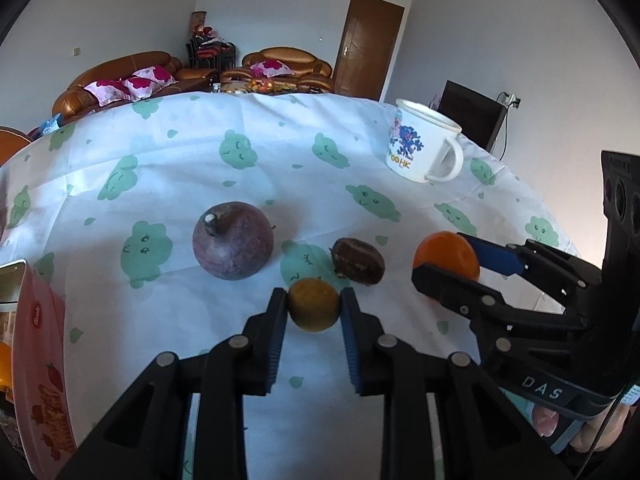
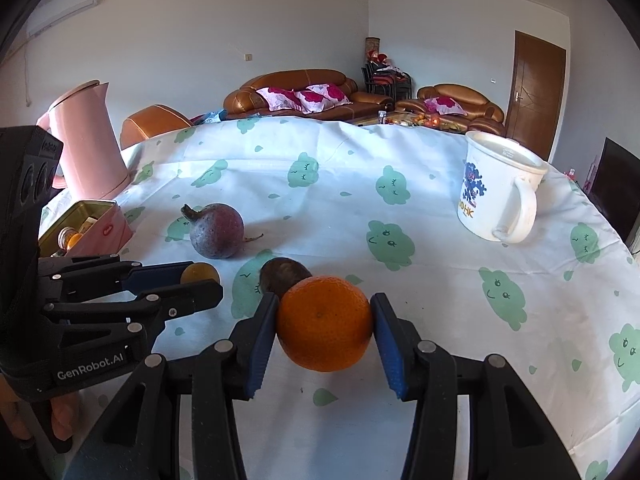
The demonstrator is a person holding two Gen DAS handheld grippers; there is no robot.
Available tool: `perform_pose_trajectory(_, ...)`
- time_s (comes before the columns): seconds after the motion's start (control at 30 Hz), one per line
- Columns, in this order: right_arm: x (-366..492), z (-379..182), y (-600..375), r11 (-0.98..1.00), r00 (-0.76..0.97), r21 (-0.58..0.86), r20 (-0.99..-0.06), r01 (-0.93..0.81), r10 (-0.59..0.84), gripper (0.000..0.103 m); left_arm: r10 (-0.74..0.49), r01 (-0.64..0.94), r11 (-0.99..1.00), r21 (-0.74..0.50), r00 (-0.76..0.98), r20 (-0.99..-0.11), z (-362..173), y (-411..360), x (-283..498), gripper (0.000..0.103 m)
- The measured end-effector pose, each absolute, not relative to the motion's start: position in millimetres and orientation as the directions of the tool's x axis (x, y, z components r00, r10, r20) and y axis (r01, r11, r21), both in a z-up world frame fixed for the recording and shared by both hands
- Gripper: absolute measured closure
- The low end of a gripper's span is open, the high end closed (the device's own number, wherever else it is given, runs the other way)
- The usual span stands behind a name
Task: Organize fruits
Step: 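Grasp an orange with the right tool while the left tool grasps a tan fruit, then lift the orange with the right tool while the left tool lifts the tan fruit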
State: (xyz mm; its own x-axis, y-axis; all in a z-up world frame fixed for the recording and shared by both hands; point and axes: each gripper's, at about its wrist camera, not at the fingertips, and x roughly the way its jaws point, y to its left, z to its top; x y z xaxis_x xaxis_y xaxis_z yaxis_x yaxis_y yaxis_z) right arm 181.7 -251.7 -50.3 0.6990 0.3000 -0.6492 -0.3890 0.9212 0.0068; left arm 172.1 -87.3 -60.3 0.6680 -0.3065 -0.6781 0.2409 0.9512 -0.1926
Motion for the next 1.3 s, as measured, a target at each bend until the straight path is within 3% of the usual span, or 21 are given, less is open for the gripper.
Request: perform_pose_trajectory(1.3,163,-37,-259,0.903,0.753,0.02,-0.544,-0.43,0.371,0.054,-0.244,0.211,0.97,-0.123,0.794,-0.557,-41,-84,147,0.075)
